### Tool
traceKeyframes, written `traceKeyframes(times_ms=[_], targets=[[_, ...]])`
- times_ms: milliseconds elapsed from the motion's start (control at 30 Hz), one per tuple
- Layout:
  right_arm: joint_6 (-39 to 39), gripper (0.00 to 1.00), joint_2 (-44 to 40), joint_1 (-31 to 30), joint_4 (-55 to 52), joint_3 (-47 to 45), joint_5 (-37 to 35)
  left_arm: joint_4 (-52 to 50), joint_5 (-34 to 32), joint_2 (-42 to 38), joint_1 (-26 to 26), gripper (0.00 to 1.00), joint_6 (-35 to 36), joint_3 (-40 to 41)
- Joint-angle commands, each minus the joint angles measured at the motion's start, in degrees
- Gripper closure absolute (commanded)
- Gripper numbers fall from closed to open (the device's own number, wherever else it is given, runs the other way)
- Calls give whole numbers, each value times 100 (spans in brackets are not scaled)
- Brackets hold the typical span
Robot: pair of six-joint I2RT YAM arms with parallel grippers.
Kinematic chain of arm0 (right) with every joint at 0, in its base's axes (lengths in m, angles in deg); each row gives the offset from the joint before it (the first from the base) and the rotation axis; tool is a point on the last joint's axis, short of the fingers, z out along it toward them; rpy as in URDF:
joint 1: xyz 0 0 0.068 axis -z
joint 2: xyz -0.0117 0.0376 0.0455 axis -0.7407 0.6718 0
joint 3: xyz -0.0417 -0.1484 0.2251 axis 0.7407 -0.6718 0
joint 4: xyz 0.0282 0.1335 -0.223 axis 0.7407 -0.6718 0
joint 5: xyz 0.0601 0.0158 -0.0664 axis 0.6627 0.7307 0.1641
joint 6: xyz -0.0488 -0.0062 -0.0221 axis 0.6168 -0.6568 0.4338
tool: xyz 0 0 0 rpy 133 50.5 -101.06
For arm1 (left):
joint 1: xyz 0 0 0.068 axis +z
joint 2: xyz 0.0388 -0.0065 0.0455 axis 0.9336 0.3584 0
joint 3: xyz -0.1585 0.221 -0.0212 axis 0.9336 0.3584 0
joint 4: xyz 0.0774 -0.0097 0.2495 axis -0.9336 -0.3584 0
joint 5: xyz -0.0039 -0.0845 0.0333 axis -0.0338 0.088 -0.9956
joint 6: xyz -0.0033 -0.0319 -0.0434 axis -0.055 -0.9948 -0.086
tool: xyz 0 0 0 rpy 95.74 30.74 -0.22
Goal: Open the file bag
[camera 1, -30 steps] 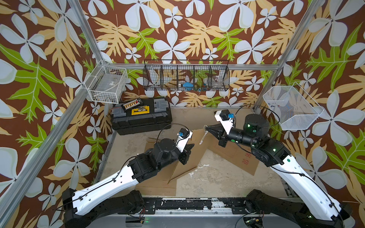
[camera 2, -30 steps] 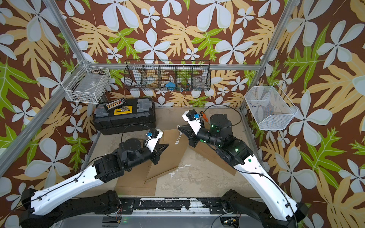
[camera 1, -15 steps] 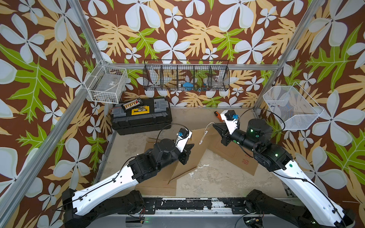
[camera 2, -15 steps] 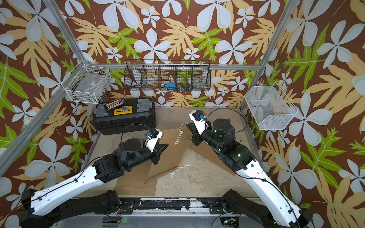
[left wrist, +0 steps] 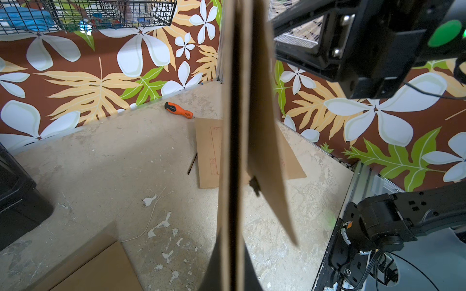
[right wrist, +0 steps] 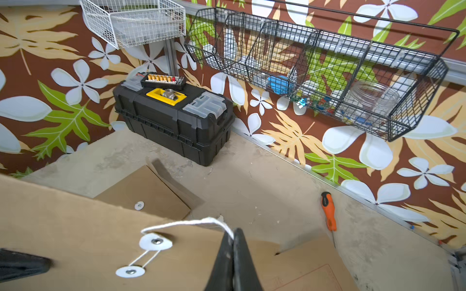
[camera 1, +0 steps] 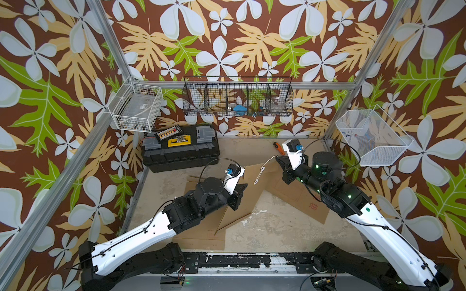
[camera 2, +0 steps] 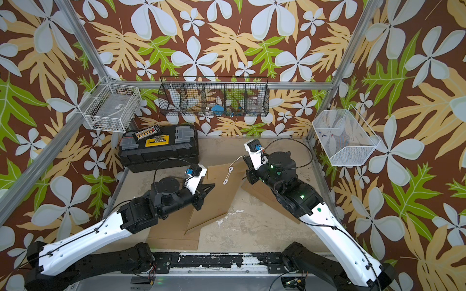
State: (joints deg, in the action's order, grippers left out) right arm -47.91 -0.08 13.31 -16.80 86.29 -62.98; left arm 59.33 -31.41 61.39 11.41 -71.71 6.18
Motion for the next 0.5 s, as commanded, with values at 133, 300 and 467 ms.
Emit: traceKeyframes(times_ms=[133,300,467], targets=[[-156,100,114,11,-214,72,-542,-30,-31,56,0,100,37,-66],[-166,100,153,79,-286,28,-629,14,-106,-15,1,100,14,10],[-298,100,197,244,-416,76,-629,9,-18,20,-1,100,0,-55]])
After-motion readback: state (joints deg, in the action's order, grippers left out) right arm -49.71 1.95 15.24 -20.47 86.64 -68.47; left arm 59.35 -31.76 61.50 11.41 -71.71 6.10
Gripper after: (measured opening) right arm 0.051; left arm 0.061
